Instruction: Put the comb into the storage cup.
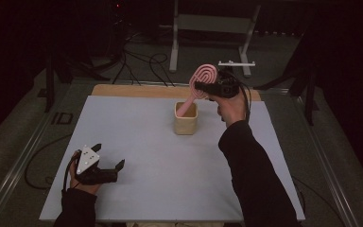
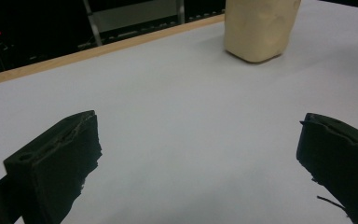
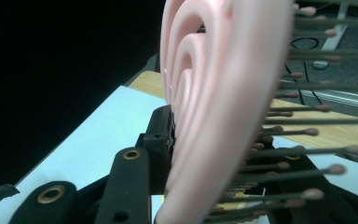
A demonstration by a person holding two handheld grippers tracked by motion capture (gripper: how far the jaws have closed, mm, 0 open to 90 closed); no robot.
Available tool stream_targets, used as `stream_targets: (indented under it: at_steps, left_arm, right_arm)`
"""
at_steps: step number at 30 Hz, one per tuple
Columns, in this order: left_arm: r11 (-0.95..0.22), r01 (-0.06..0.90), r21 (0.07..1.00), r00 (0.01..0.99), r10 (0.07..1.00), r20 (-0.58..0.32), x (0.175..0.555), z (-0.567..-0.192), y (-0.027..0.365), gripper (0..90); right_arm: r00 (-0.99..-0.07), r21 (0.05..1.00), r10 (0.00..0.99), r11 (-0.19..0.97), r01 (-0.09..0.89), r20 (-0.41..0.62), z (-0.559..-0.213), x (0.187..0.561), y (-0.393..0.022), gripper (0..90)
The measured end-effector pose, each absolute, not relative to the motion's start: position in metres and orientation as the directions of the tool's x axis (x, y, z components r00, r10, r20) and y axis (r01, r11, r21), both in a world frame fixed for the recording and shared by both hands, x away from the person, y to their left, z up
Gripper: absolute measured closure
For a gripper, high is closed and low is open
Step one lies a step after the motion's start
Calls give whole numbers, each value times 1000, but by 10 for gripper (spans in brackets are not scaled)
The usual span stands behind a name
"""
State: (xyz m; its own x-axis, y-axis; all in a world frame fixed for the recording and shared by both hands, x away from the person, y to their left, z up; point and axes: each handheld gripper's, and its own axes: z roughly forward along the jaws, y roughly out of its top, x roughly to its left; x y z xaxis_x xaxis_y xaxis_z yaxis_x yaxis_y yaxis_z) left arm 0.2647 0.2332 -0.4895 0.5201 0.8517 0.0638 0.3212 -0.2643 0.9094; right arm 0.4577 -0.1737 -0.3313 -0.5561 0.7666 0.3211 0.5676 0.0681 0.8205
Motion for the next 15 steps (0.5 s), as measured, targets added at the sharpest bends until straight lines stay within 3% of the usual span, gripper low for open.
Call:
stream_targets:
  at_steps: [15]
  left_arm:
    - [-264, 321, 910, 520, 852, 64, 265, -490, 233, 2]
  right_arm:
    - [-553, 816, 771, 76, 574, 317, -335, 459, -171, 636]
